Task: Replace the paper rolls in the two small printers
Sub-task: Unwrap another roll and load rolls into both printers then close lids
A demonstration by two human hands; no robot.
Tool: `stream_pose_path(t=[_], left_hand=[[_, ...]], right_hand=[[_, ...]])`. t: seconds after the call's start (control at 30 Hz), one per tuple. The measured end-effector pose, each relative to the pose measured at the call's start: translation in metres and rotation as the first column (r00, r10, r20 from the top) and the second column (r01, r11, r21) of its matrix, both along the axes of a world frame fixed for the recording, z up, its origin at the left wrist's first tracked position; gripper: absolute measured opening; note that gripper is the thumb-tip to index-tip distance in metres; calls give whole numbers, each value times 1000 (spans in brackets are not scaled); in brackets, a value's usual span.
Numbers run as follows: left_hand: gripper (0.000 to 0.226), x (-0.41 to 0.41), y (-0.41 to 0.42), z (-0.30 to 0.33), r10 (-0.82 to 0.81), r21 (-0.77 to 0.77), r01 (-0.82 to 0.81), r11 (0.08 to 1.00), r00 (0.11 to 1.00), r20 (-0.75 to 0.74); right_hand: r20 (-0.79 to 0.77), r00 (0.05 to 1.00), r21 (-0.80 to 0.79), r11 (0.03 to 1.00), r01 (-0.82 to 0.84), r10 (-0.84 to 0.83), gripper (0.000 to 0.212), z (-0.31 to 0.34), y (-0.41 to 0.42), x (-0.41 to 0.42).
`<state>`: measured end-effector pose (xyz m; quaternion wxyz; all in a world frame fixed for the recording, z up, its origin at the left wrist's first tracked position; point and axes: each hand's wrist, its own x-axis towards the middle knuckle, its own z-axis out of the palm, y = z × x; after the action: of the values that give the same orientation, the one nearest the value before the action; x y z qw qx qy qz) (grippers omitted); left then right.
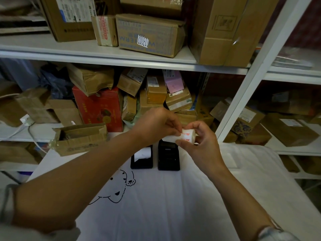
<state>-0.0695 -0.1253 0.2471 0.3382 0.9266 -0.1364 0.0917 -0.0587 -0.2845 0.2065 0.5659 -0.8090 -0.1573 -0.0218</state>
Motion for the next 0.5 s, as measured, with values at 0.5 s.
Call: stream_pose_path(t=[0.5], left_hand=[[36,2,5,-4,38,-299,-101,949,977,-209]], right_hand=[[-257,965,345,938,43,50,38,-1,4,3]])
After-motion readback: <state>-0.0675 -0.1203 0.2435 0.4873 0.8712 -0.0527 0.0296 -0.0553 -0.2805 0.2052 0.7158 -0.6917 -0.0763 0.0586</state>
